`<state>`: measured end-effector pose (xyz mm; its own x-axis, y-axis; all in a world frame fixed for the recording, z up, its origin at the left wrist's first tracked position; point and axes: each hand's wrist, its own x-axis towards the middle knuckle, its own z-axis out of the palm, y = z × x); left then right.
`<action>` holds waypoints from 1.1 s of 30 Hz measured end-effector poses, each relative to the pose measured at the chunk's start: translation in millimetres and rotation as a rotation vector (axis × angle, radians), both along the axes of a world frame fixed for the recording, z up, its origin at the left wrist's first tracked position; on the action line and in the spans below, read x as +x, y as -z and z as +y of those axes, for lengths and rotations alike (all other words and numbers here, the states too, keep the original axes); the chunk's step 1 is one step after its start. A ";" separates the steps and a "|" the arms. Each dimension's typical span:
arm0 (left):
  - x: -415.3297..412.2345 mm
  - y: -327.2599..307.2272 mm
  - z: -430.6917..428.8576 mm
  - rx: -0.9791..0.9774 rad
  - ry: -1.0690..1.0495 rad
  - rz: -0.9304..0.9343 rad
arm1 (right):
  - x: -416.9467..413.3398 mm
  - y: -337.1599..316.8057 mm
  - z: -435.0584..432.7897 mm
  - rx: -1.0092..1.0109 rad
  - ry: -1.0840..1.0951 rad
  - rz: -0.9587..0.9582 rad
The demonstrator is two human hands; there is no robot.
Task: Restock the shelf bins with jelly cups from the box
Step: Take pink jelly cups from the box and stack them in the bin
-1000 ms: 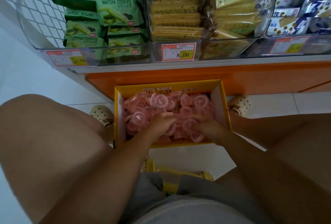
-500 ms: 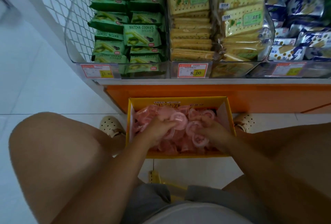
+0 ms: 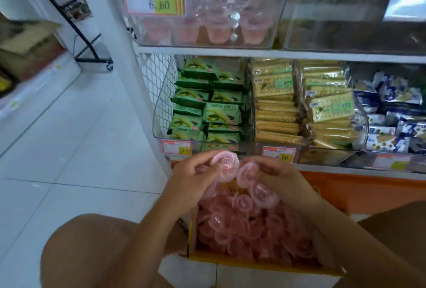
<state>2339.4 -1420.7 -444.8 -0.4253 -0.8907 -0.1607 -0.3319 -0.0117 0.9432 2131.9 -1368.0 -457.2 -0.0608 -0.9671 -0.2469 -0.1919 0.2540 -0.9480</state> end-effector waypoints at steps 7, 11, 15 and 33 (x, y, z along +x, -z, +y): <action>28.3 -126.5 -13.5 -0.377 -0.186 0.064 | 16.2 -147.4 -29.8 -0.338 -0.134 0.218; 43.8 -183.9 -30.6 -0.542 -0.266 0.123 | 22.8 -235.9 -57.4 -0.593 -0.112 0.283; 52.6 -207.8 -66.4 -0.653 -0.337 0.109 | 28.6 -298.9 -122.2 -0.724 -0.081 0.456; 65.0 -209.5 -131.8 -0.763 -0.324 -0.101 | 70.4 -268.6 -395.9 0.033 -0.351 1.038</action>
<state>2404.4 -1552.5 -235.3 -0.1448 -0.8463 0.5127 -0.5052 0.5087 0.6971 2202.3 -1764.0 -188.6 0.0233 -0.9652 -0.2604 -0.9597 0.0514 -0.2764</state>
